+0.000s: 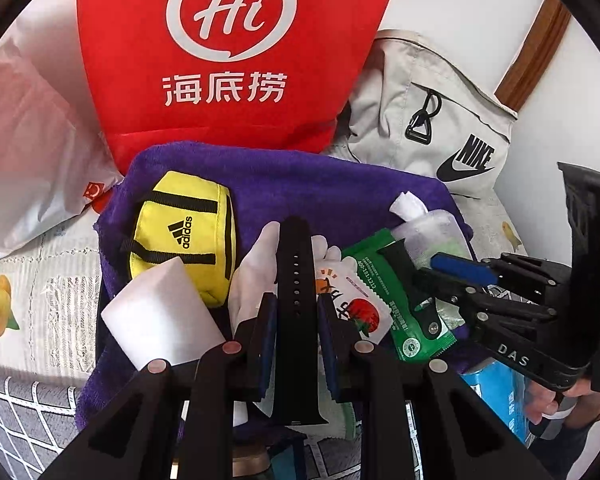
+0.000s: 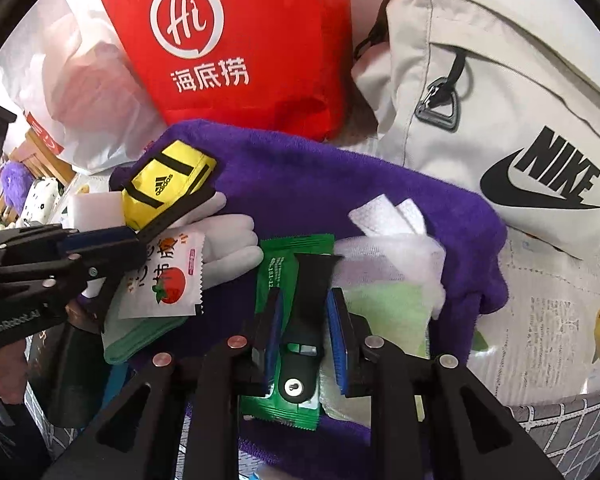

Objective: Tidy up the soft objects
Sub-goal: 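Lower the strap onto the towel beside the glove and open the left tool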

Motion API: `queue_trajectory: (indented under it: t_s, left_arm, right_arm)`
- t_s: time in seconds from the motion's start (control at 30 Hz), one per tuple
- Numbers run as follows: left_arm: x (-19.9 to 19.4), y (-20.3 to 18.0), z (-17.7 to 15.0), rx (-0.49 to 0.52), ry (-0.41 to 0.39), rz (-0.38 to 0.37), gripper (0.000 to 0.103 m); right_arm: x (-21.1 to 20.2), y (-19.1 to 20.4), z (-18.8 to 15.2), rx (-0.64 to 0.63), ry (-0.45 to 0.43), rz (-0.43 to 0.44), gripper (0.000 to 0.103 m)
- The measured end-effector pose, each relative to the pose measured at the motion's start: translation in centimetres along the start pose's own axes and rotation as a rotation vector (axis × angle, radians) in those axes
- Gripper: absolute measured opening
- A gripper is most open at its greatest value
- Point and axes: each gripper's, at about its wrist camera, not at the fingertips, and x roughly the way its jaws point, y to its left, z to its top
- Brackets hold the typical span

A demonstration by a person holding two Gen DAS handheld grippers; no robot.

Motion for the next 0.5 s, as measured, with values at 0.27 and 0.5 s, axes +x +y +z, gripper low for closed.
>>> queue_trajectory:
  t_s: [0.27, 0.5]
  left_arm:
    - [0.52, -0.19, -0.11, 0.004, 0.005, 0.023, 0.020]
    - [0.75, -0.35, -0.16, 0.014, 0.017, 0.035, 0.020]
  right_arm:
    - [-0.57, 0.20, 0.02, -0.010, -0.017, -0.018, 0.030]
    - [-0.84, 0.32, -0.01, -0.017, -0.023, -0.023, 0.031]
